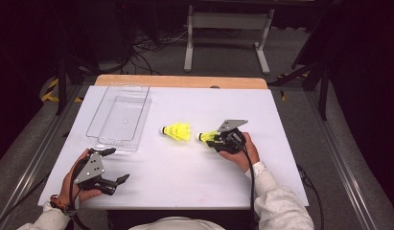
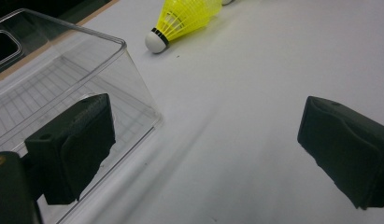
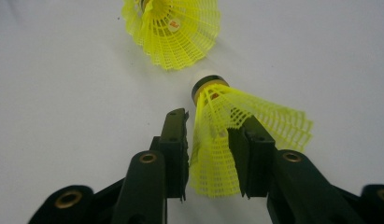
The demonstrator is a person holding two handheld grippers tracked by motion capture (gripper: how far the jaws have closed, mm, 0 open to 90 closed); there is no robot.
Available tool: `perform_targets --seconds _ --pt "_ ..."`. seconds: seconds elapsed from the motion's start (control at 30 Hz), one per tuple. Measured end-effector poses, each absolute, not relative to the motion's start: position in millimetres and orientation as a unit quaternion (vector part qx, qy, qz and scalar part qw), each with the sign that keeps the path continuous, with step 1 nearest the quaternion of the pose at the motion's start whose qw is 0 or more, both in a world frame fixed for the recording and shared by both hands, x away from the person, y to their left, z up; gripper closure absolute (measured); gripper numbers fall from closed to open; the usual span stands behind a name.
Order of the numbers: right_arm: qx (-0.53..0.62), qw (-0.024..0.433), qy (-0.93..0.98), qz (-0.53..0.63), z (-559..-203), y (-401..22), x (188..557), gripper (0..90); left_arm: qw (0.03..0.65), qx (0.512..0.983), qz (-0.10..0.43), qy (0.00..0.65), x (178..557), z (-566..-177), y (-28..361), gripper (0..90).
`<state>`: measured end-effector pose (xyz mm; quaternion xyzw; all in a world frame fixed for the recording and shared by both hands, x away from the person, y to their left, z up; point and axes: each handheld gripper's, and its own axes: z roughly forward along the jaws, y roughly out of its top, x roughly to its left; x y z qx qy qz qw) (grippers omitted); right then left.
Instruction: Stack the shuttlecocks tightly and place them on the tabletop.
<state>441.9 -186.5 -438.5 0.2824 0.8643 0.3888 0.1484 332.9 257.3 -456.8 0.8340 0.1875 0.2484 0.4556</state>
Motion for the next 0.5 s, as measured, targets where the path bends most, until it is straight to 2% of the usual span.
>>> perform_targets --seconds 0.17,0.3,0.43,0.5 --pt "0.287 0.145 0.866 0.382 -442.2 -190.8 440.1 67.7 0.455 0.835 0.248 0.187 333.3 -457.0 257.3 5.2" --pt "0.286 0.144 0.870 0.375 -444.5 -190.6 438.7 72.3 0.457 0.833 0.248 0.189 333.2 -456.9 257.9 5.1" --pt "0.268 0.154 0.881 0.358 -445.9 -186.6 435.5 87.3 0.460 0.831 0.248 0.189 333.5 -456.4 259.4 5.1" --pt "0.263 0.160 0.884 0.352 -446.3 -184.6 434.7 88.9 0.461 0.831 0.248 0.189 333.9 -456.0 259.7 5.1"
